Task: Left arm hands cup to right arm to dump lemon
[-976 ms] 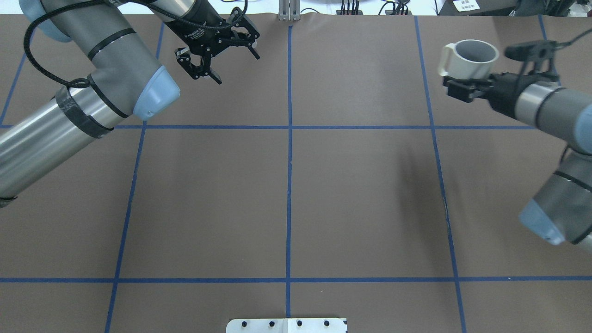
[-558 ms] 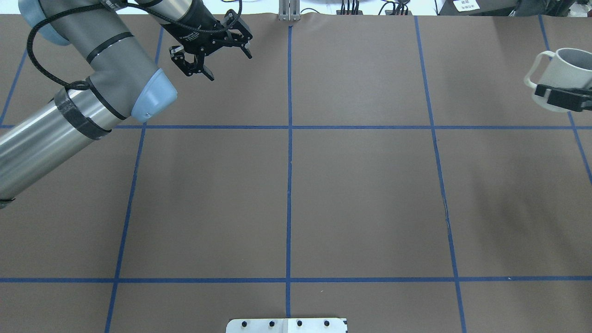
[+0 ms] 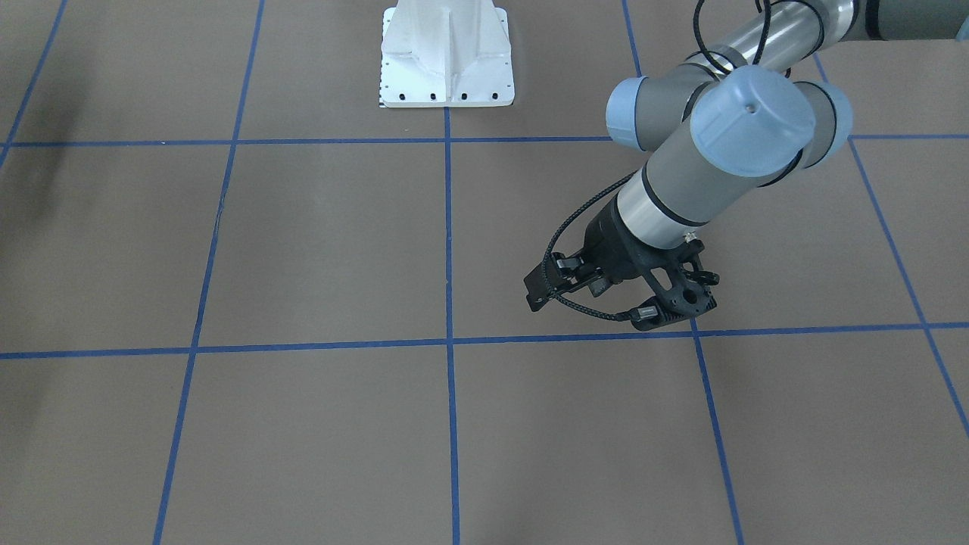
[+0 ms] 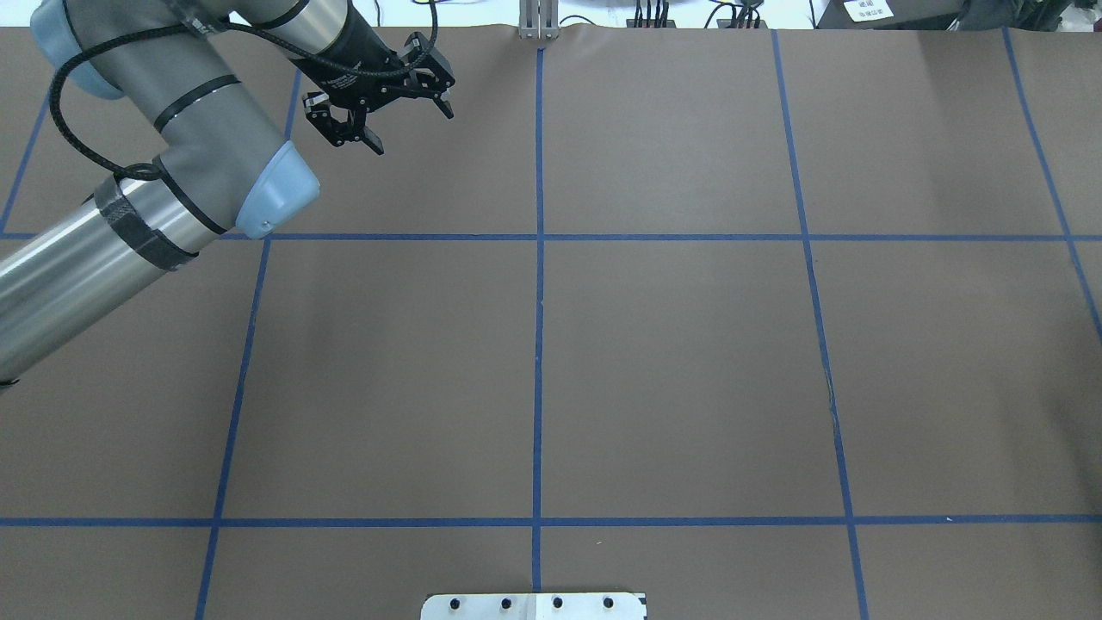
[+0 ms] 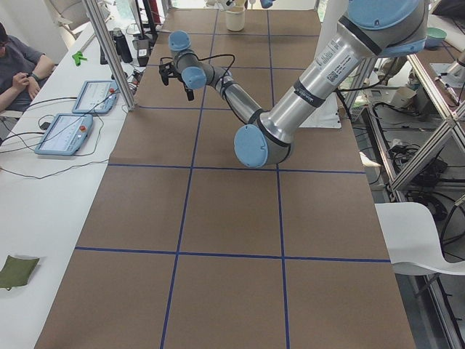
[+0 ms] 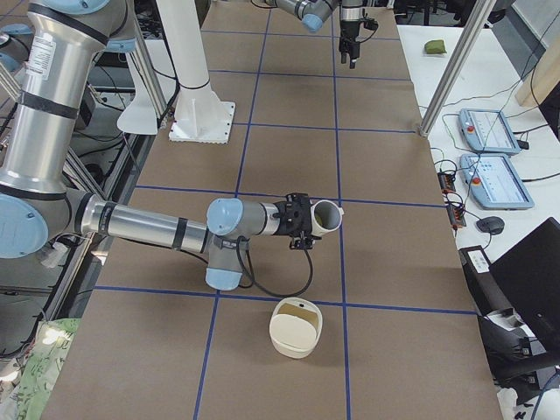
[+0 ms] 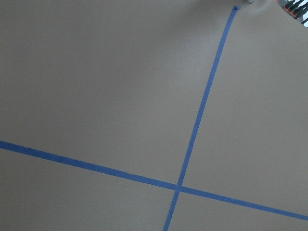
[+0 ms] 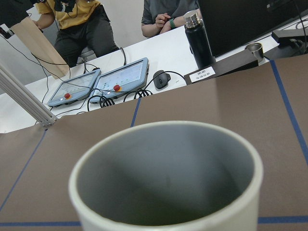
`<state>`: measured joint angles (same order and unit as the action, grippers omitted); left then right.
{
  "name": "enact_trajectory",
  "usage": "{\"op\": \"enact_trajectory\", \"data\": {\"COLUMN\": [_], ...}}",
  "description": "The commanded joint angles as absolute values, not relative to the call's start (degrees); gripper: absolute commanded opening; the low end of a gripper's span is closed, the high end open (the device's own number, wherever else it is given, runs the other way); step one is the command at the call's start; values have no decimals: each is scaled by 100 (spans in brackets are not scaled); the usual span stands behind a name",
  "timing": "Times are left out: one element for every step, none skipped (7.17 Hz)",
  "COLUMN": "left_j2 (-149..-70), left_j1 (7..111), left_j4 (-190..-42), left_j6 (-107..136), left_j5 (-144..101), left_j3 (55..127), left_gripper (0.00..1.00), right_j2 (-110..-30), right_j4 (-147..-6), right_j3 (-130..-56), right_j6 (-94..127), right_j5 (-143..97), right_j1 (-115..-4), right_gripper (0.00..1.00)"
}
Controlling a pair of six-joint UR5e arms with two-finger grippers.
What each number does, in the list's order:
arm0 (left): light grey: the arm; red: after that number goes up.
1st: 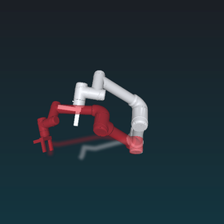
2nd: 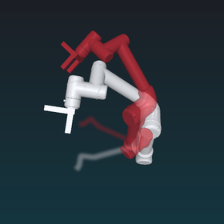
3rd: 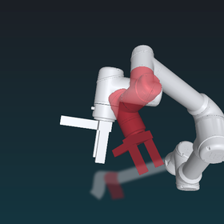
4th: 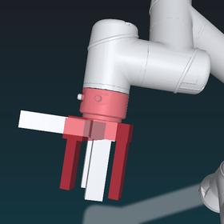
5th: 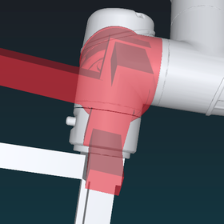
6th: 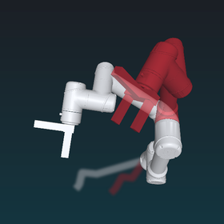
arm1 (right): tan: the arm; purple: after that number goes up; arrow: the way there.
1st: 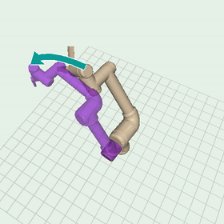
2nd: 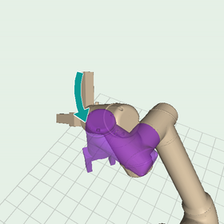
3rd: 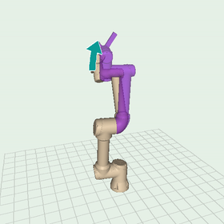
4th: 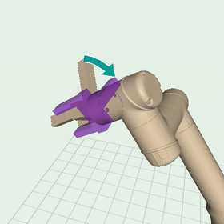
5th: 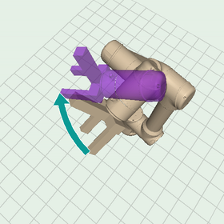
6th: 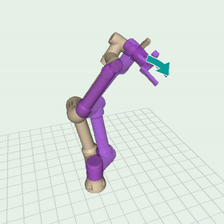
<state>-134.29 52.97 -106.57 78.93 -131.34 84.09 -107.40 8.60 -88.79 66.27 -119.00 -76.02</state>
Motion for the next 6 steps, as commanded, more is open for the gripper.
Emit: {"op": "enact_trajectory", "data": {"left_j2": [-13315, -13315, -13315, -13315, -13307, -13307], "left_j1": [5291, 5300, 5300, 5291, 5291, 5291], "left_j4": [-10749, -10749, -10749, -10749, -10749, -10749], "left_j6": [7778, 7778, 7778, 7778, 7778, 7778], "left_j5": [-13122, -13122, -13122, -13122, -13122, -13122], "left_j3": [8411, 8411, 8411, 8420, 8429, 8429], "left_gripper": [100, 100, 100, 100, 100, 100], "right_j2": [-10740, -10801, -10776, -10775, -10784, -10749], "right_j4": [2596, 3080, 3598, 3838, 3876, 4076], "right_j3": [-7930, -7606, -7098, -6875, -6864, -6725], "right_j6": [7728, 8248, 8540, 8874, 9582, 10241], "right_j5": [-12014, -12102, -12146, -12155, -12234, -12243], "right_j1": [-7725, -7821, -7909, -7971, -8085, -8173], "right_gripper": [16, 16, 16, 16, 16, 16]}}
